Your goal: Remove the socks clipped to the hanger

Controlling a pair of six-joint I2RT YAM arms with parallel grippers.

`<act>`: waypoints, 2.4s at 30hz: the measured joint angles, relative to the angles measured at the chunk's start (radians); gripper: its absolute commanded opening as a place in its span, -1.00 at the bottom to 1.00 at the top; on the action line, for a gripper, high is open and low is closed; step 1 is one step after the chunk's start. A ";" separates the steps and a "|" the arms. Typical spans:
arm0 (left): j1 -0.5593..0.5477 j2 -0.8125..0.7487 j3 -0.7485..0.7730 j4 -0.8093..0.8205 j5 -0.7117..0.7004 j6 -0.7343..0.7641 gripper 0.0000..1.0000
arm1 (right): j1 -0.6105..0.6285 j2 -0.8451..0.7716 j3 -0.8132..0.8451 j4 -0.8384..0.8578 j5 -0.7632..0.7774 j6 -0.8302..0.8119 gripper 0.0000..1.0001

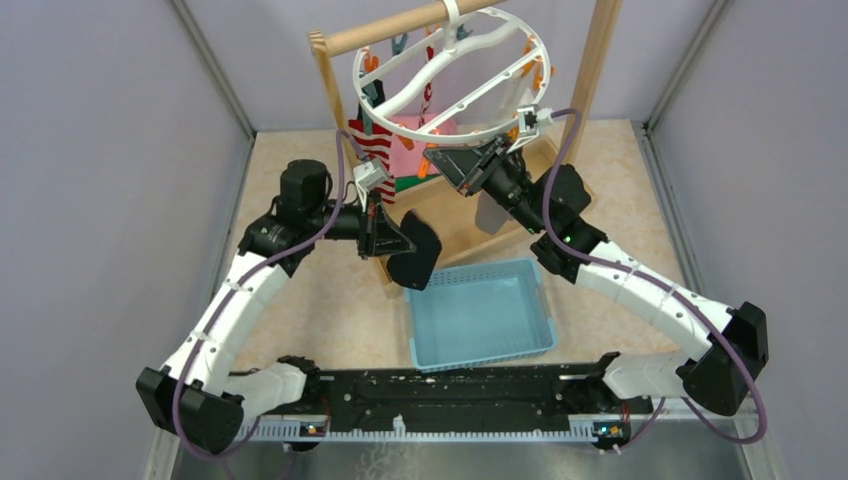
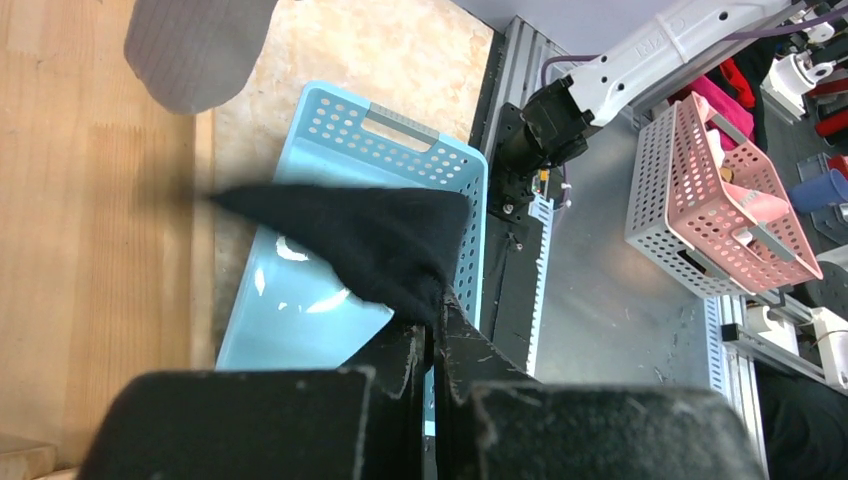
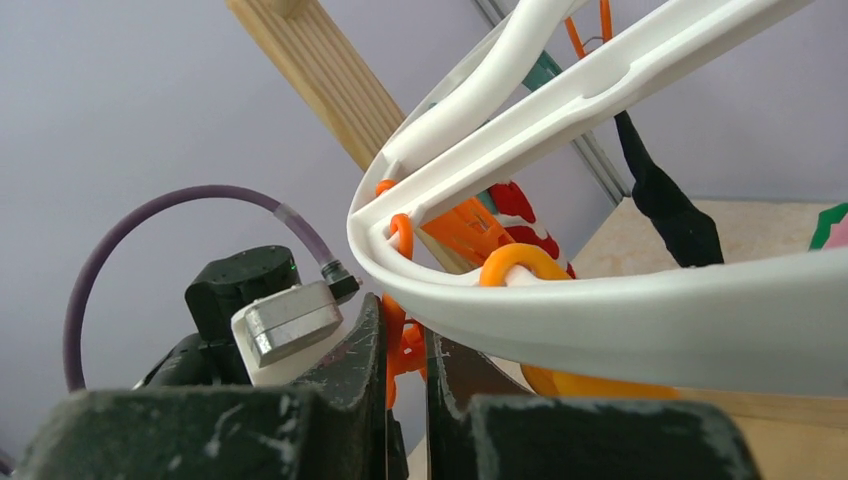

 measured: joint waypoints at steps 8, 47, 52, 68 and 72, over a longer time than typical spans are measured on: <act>-0.069 0.017 0.000 -0.046 -0.016 0.069 -1.00 | -0.009 -0.006 0.000 -0.038 0.010 -0.011 -1.00; 0.118 -0.019 0.291 -0.538 -0.321 0.616 0.98 | 0.079 -0.308 -0.213 -0.436 0.290 -0.296 0.74; 0.144 -0.022 0.293 -0.581 -0.298 0.620 0.98 | 0.146 -0.246 -0.277 -0.414 0.326 -0.356 0.71; 0.144 -0.062 0.277 -0.586 -0.211 0.599 0.98 | 0.145 -0.396 -0.219 -0.622 0.548 -0.376 0.58; 0.144 -0.066 0.270 -0.583 -0.204 0.588 0.98 | 0.145 -0.233 -0.174 -0.608 0.538 -0.427 -0.06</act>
